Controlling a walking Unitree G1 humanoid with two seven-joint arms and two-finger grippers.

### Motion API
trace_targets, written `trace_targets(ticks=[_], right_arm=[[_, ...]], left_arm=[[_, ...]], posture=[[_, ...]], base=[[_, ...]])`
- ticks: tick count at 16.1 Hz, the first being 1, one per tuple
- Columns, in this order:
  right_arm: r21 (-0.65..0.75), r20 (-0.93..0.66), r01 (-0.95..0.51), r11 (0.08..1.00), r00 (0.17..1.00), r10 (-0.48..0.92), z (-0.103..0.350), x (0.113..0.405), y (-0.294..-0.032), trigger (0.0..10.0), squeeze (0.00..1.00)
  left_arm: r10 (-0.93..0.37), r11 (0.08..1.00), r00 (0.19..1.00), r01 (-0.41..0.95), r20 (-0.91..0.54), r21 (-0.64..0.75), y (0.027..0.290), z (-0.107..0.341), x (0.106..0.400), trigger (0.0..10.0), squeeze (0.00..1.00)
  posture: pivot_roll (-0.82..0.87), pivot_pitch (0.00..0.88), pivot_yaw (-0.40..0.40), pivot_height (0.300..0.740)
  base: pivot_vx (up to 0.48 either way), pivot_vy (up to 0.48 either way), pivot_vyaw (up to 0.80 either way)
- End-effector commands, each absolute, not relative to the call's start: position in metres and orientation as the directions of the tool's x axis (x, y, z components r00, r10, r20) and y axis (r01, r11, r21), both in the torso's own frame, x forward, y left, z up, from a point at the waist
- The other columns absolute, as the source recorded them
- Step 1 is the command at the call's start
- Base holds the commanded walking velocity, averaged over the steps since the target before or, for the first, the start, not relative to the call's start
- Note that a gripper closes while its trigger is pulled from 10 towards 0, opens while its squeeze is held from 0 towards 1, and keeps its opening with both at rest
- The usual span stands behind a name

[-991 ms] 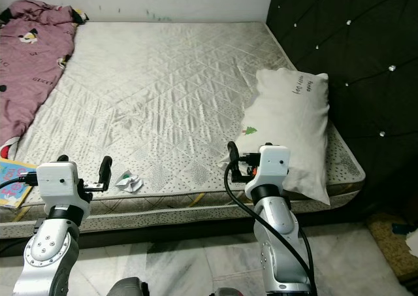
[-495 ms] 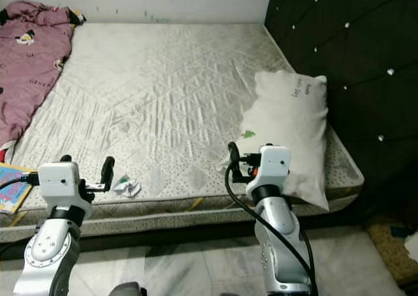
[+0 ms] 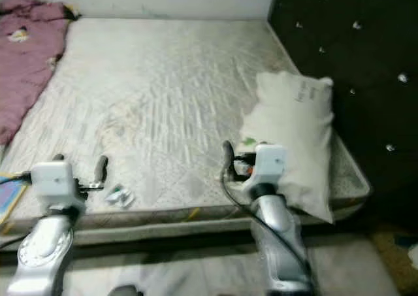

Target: Clean up the room

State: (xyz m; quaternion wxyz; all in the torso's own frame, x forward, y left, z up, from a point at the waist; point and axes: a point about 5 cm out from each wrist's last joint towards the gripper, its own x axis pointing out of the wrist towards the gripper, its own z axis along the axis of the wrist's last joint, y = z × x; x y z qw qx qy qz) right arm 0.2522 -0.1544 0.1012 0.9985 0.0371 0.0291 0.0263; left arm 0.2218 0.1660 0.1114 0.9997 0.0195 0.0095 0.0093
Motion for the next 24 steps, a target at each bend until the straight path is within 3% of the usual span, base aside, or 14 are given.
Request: trace_targets(ticks=[1, 8, 20, 24], right_arm=[[0.096, -0.04, -0.088, 0.991, 0.995, 0.092, 0.1064, 0.2572, -0.1433, 10.0, 0.0], [0.095, -0.045, -0.094, 0.991, 0.994, 0.099, 0.1056, 0.2573, -0.1423, 10.0, 0.0], [0.096, -0.054, -0.102, 0.99, 0.993, 0.108, 0.1046, 0.2584, -0.1418, 10.0, 0.0], [0.097, -0.06, -0.108, 0.989, 0.992, 0.114, 0.1037, 0.2587, -0.1416, 10.0, 0.0]], left_arm=[[0.051, 0.997, 0.998, -0.049, -0.03, 0.064, 0.1781, 0.1102, 0.2166, 10.0, 0.0], [0.057, 0.996, 0.998, -0.054, -0.034, 0.073, 0.1783, 0.11, 0.2159, 10.0, 0.0], [0.057, 0.997, 0.998, -0.054, -0.041, 0.063, 0.1777, 0.109, 0.2175, 10.0, 0.0], [0.056, 0.997, 0.998, -0.054, -0.034, 0.057, 0.1769, 0.1094, 0.2176, 10.0, 0.0]], posture=[[0.02, 0.066, -0.044, 0.74], [0.02, 0.07, -0.046, 0.74], [0.02, 0.074, -0.05, 0.74], [0.03, 0.071, -0.055, 0.74]], base=[[0.0, 0.0, 0.0], [0.0, 0.0, 0.0], [0.0, 0.48, 0.0], [0.0, 0.0, 0.0]])
